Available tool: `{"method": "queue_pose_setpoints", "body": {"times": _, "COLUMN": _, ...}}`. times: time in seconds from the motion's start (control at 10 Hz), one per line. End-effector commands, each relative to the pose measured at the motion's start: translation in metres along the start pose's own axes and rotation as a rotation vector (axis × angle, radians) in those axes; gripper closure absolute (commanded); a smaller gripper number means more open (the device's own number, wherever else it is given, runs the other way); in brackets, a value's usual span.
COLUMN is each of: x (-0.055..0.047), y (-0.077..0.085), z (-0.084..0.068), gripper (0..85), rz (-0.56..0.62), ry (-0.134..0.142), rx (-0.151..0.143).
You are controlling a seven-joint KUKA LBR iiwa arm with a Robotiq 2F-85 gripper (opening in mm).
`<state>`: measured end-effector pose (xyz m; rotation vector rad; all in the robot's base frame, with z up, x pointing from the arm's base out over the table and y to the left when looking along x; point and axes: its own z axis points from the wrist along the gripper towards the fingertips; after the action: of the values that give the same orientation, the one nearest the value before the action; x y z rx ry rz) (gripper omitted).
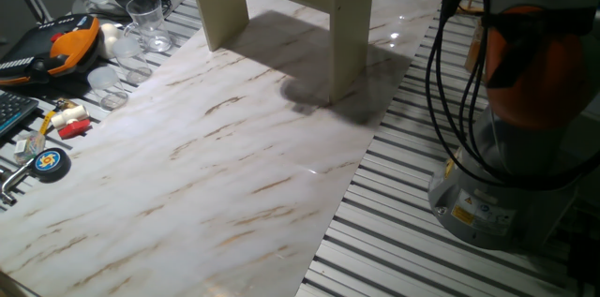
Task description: Put the object on the shelf
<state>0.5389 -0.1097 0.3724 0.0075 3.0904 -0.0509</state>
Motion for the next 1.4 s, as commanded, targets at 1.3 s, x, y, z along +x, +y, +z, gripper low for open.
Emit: {"method": "queue_pose_setpoints", "body": {"times": 1.3, "x": -0.016, "y": -0.037, "z": 0.014, "gripper": 85.0, "rz": -0.059, "ry": -0.008, "rx": -0.042}}
